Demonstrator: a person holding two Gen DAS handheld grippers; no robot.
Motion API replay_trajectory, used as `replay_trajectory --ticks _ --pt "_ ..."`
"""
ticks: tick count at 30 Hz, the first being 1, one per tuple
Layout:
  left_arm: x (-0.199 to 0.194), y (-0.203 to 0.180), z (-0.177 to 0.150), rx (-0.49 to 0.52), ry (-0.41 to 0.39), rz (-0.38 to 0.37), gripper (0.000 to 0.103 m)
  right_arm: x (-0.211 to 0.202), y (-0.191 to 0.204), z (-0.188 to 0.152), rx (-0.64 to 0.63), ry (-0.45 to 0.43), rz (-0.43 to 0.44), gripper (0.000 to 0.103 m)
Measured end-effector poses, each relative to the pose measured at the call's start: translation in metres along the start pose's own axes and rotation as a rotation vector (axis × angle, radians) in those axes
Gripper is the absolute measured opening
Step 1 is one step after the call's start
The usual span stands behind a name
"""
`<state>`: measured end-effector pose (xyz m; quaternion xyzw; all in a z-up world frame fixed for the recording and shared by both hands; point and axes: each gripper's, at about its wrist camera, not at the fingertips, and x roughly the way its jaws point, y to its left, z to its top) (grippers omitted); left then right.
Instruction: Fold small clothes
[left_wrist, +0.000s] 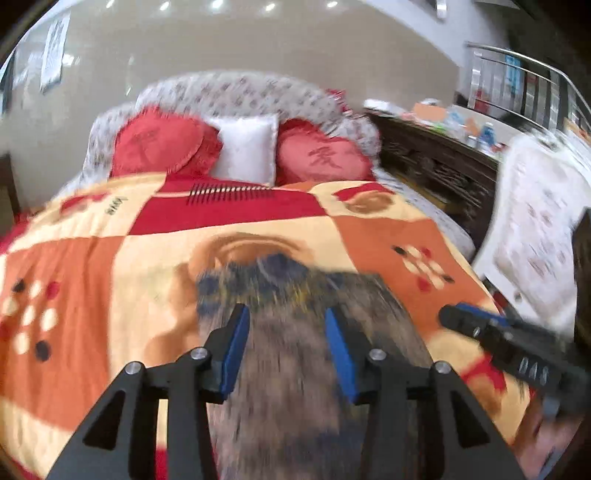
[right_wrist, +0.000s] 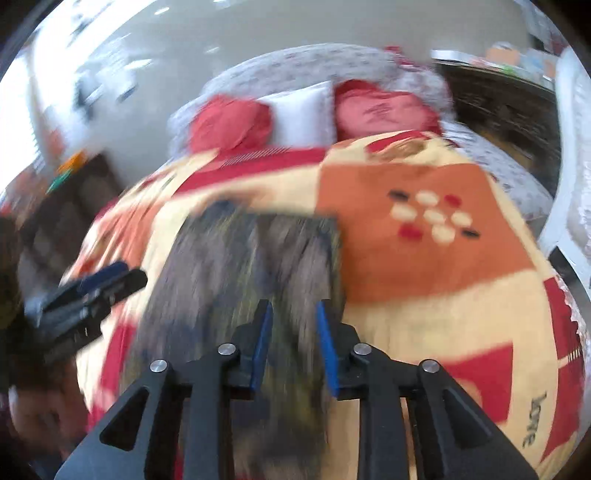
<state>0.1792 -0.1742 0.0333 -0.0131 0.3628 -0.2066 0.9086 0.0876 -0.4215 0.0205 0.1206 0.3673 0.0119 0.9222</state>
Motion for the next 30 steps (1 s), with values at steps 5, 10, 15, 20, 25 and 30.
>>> replay_trajectory --ticks 5,10,15,20,25,30 --pt "0.076 0.014 0.005 -0.056 0.149 0.108 0.045 0.084 0.018 0.033 0.091 0.076 -0.049 0.040" --pt "0.089 0.016 -0.016 -0.046 0.107 0.098 0.053 0.138 0.016 0.021 0.010 0.122 -0.071 0.043" --pt "0.104 0.020 -0.018 -0.050 0.128 0.081 0.061 0.152 -0.020 0.011 0.144 0.132 0.068 0.065" --pt "0.096 0.020 -0.010 -0.048 0.176 0.023 0.067 0.148 -0.022 0.010 0.155 0.138 0.085 0.065" --pt "0.026 0.060 -0.002 -0.063 0.117 -0.066 0.094 0.103 -0.036 0.023 0.171 0.134 0.139 0.065" --pt "0.022 0.117 -0.053 -0.205 0.199 -0.121 0.094 0.031 -0.076 0.000 0.203 0.037 0.202 0.066"
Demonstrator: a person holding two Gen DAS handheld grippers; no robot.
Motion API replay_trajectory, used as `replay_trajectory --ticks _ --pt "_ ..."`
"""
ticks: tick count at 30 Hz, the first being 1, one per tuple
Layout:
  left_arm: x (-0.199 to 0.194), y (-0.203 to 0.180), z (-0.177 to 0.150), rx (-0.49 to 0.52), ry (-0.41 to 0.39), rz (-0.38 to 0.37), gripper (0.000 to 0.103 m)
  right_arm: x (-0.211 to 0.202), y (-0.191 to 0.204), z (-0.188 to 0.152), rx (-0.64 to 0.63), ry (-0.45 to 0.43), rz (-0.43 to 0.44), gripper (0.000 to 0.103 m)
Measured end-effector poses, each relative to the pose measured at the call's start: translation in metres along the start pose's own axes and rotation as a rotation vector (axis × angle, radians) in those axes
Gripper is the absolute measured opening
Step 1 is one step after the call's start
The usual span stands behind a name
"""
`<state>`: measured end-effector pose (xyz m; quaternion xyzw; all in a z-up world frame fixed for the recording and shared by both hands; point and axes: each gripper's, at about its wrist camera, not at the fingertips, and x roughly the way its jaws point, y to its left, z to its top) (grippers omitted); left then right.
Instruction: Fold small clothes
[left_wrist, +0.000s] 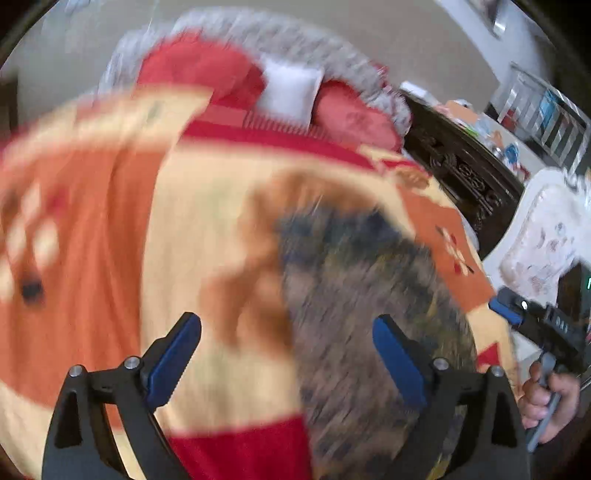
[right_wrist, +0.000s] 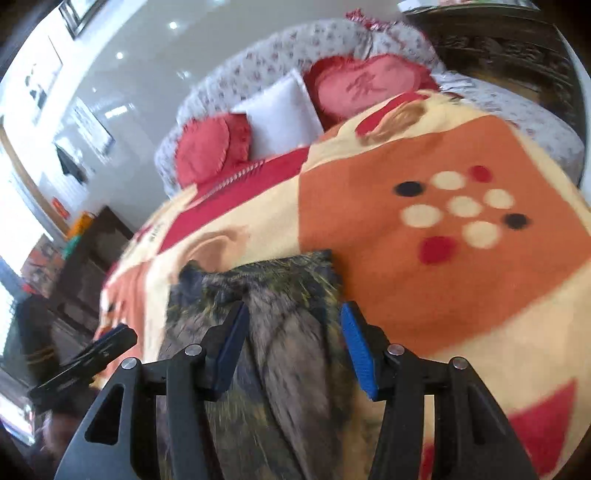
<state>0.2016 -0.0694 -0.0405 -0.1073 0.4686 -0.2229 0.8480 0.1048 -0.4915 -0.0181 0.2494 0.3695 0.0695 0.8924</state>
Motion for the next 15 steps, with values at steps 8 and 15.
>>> replay_trajectory --ticks 8,15 --pt "0.019 -0.022 -0.027 0.003 0.051 -0.046 0.091 -0.037 -0.033 -0.061 0.120 -0.007 0.008 0.066" --pt "0.000 -0.072 -0.031 0.183 -0.035 0.340 0.090 -0.033 -0.004 -0.065 -0.032 0.010 -0.052 0.066"
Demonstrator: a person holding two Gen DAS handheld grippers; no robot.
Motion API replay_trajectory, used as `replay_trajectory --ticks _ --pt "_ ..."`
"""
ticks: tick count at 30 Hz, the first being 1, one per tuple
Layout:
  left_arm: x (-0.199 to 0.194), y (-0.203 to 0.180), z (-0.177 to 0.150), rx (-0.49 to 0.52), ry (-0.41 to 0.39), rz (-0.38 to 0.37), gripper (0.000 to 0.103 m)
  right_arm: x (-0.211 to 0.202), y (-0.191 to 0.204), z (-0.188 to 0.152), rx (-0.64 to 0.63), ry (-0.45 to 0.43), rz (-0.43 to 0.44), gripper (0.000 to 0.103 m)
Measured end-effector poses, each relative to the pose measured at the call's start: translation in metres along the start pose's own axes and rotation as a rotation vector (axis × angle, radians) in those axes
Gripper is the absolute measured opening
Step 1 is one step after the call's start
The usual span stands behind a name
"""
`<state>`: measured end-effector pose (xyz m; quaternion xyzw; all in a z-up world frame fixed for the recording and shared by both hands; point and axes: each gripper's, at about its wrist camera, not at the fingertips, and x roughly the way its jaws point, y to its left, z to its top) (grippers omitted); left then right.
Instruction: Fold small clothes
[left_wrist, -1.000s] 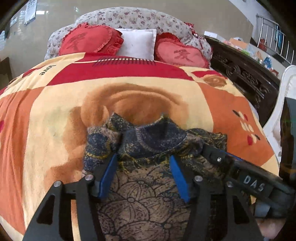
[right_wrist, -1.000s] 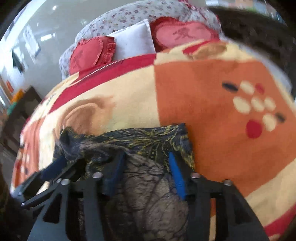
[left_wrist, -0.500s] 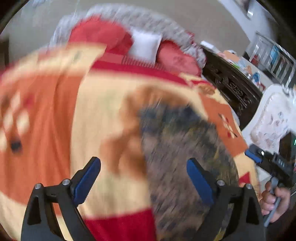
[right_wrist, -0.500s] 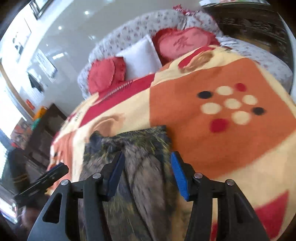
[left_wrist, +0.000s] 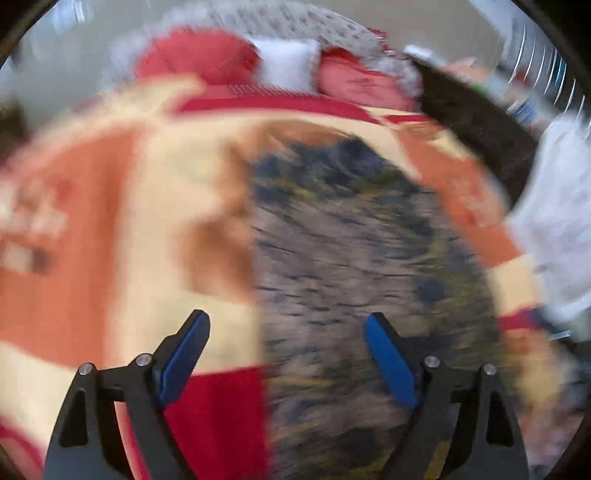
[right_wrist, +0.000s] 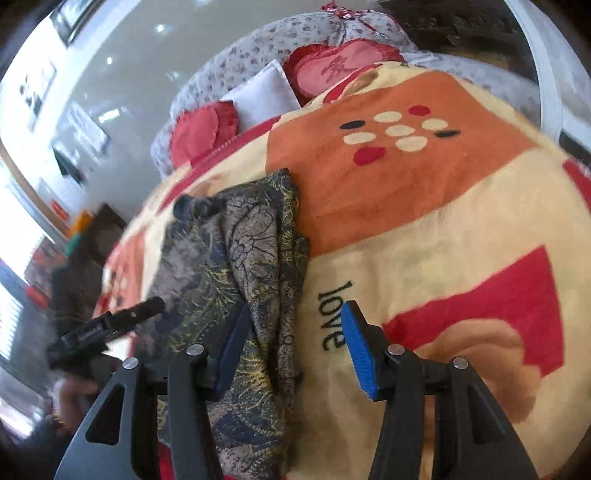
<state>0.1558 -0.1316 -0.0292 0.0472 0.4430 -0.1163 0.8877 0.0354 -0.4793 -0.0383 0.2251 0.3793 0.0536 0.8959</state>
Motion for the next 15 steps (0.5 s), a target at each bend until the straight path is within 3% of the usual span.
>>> replay_trajectory --ticks 2,4,6,11,15 --pt "-0.014 -0.006 -0.006 0.011 -0.040 0.091 0.090 -0.009 0.023 0.001 -0.121 -0.040 -0.072 0.066" --pt "-0.019 -0.009 -0.011 0.001 -0.038 0.116 0.085 -0.011 0.057 -0.004 -0.274 -0.058 -0.187 0.066" --pt "-0.022 -0.014 -0.018 -0.005 -0.028 0.130 0.078 -0.007 0.084 -0.018 -0.353 -0.038 -0.238 0.066" --pt "-0.031 -0.020 -0.027 -0.016 -0.024 0.102 0.077 -0.002 0.124 -0.067 -0.439 0.041 -0.211 0.064" --pt "-0.029 -0.017 -0.026 -0.027 -0.005 0.092 0.077 0.019 0.117 -0.095 -0.449 0.122 -0.234 0.065"
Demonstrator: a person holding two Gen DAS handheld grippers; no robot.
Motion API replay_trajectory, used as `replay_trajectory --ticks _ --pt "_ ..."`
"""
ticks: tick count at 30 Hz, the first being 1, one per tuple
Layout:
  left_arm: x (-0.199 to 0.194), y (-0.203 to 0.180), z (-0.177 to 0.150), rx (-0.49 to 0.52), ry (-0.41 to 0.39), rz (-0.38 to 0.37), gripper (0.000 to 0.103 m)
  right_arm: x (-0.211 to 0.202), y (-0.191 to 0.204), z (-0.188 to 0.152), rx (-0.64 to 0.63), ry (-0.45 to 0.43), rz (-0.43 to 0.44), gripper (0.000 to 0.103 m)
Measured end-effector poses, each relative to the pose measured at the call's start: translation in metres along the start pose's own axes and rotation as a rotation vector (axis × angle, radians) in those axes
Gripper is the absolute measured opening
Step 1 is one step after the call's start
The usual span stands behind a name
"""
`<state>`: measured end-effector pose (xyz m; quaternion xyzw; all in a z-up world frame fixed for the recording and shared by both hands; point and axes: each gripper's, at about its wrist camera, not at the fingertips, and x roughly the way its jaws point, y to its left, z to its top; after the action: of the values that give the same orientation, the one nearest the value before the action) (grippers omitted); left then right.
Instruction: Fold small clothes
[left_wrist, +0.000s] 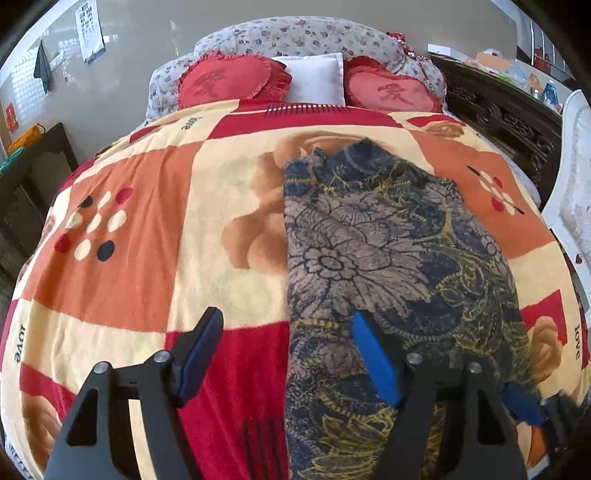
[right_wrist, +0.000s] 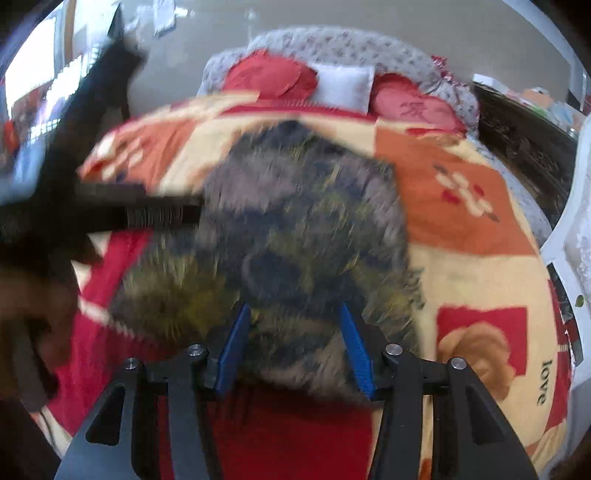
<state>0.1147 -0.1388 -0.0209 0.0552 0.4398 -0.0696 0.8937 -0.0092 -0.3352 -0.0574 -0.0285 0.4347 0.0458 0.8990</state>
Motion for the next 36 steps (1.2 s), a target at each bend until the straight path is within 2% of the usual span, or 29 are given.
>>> replay_trajectory --ticks 2,6,10,12,14,16,19,22,23,24,27,30,31,33,35,36 --pt "0.002 0.002 0.000 -0.003 0.004 0.003 0.077 0.001 -0.009 -0.007 0.061 -0.038 0.047 0.067" --pt "0.006 0.007 0.002 -0.010 0.011 -0.002 0.077 0.000 -0.004 -0.010 0.013 -0.039 0.028 0.069" --pt "0.007 0.012 0.002 -0.007 0.008 -0.003 0.077 0.001 -0.006 -0.011 0.027 -0.057 0.037 0.071" --pt "0.008 0.016 0.006 -0.005 0.003 -0.032 0.077 0.001 -0.007 -0.015 0.029 -0.083 0.042 0.072" --pt "0.011 0.032 0.014 -0.032 -0.023 -0.113 0.079 -0.001 -0.004 -0.018 0.024 -0.107 0.033 0.072" --pt "0.022 0.054 0.021 -0.088 -0.031 -0.252 0.087 -0.002 -0.004 -0.019 0.027 -0.120 0.030 0.072" --pt "0.053 0.076 0.028 -0.162 0.049 -0.438 0.087 -0.002 -0.005 -0.021 0.036 -0.142 0.033 0.072" --pt "0.089 0.078 0.028 -0.238 0.190 -0.659 0.087 -0.002 -0.004 -0.025 0.039 -0.166 0.028 0.073" --pt "0.089 0.078 0.029 -0.244 0.177 -0.680 0.088 -0.002 -0.003 -0.025 0.038 -0.168 0.026 0.073" --pt "0.091 0.075 0.032 -0.251 0.174 -0.747 0.088 -0.002 -0.003 -0.025 0.037 -0.169 0.025 0.073" --pt "0.096 0.062 0.034 -0.277 0.230 -0.916 0.088 -0.002 -0.003 -0.025 0.039 -0.172 0.028 0.073" --pt "0.098 0.049 0.031 -0.235 0.275 -0.971 0.091 -0.002 -0.003 -0.027 0.046 -0.180 0.034 0.073" --pt "0.100 0.051 0.032 -0.247 0.277 -0.988 0.091 -0.002 -0.004 -0.027 0.048 -0.181 0.036 0.073" --pt "0.108 0.064 0.034 -0.336 0.300 -1.018 0.088 -0.002 -0.004 -0.027 0.050 -0.182 0.040 0.073" --pt "0.112 0.073 0.035 -0.378 0.317 -0.984 0.074 -0.005 -0.009 -0.024 0.057 -0.168 0.074 0.073" --pt "0.111 0.072 0.035 -0.356 0.320 -0.949 0.064 -0.010 -0.022 -0.018 0.102 -0.152 0.147 0.073"
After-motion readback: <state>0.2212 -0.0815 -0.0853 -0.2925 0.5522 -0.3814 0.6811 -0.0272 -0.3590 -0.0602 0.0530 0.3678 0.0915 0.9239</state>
